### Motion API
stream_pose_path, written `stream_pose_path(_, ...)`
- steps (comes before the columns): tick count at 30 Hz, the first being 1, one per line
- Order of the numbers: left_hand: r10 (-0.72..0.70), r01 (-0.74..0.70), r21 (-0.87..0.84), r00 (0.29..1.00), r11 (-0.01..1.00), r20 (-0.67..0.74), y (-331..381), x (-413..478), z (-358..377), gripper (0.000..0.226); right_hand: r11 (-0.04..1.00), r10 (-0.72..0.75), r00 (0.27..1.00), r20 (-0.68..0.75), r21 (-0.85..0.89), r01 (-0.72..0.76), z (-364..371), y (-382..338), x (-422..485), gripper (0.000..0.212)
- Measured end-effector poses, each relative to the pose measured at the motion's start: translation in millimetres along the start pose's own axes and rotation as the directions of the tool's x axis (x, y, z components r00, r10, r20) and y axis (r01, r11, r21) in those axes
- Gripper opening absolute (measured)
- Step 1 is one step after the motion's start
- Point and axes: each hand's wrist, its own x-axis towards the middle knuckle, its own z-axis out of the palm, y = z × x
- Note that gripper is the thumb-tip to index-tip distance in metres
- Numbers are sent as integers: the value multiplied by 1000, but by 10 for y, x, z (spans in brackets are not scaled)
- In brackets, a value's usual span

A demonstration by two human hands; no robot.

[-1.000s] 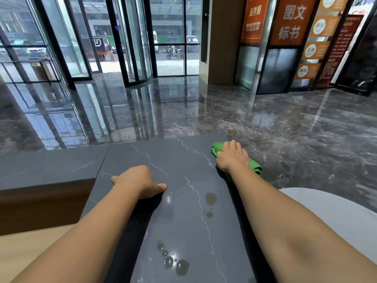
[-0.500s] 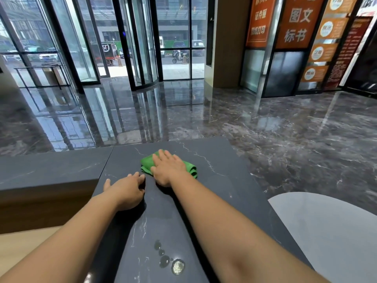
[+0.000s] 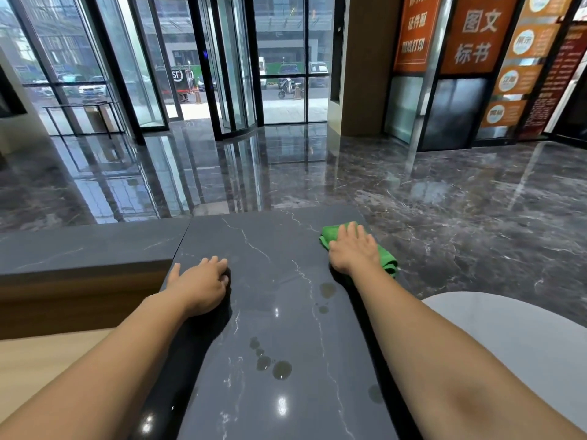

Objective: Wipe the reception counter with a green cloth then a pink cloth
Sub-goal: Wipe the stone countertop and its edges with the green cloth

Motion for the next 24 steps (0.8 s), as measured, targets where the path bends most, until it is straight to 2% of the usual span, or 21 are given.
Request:
stream_pose_path(3, -12, 13, -38, 999, 999, 32, -78, -99, 33, 48, 997, -73, 997, 15, 32, 72, 81, -407, -314, 60)
stream_pose_path(8, -12, 13, -55, 1000, 998, 12, -62, -249, 50, 48, 958, -283, 958, 36, 45, 282, 196, -1018, -730, 62)
stream_pose_path(13, 13, -12, -54, 1000, 998, 10, 98, -305, 37, 49, 909, -417, 906, 73, 30, 416, 135, -934, -835, 57)
stream_pose_path(16, 37, -35, -70, 999, 997, 29, 184, -342, 5, 45, 930, -368, 928, 62, 38, 366, 79, -616, -772, 57)
stream_pose_path(20, 58, -55, -102, 998, 993, 26, 205, -360, -4, 47, 980, -197, 980, 33, 11, 197, -5, -57, -637, 58)
stream_pose_path(24, 92, -88, -100, 995, 991, 36, 220, -390, -11, 45, 998, -59, 997, 47, -15, 60, -81, 211, -611, 58)
